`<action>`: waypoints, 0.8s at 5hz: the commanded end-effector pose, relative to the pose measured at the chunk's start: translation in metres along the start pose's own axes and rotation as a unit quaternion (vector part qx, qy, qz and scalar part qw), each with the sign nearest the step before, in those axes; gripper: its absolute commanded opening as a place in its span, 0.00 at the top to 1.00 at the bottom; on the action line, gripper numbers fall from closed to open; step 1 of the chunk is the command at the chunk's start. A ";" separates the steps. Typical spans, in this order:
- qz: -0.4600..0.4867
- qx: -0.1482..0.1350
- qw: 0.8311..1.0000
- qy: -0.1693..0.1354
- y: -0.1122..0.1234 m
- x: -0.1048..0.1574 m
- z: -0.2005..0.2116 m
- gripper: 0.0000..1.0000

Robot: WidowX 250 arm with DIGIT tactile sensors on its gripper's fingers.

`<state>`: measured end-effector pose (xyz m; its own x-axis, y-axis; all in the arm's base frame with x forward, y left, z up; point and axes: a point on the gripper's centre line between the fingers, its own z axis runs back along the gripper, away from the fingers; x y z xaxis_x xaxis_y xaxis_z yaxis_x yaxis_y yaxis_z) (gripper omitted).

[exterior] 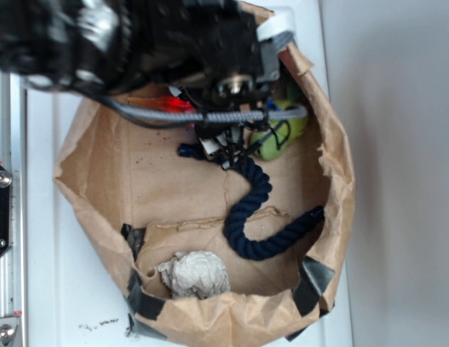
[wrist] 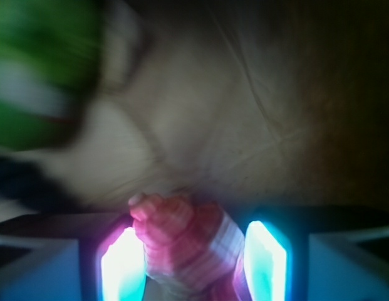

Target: Grab the shell.

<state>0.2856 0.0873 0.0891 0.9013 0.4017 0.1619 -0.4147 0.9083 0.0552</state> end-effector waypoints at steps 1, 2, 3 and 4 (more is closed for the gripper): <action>-0.031 -0.061 0.998 -0.015 -0.027 -0.014 0.087 1.00; -0.048 -0.076 0.996 -0.011 -0.032 -0.017 0.095 1.00; -0.066 -0.088 0.994 -0.020 -0.034 -0.016 0.098 1.00; -0.069 -0.068 0.995 -0.020 -0.033 -0.014 0.094 1.00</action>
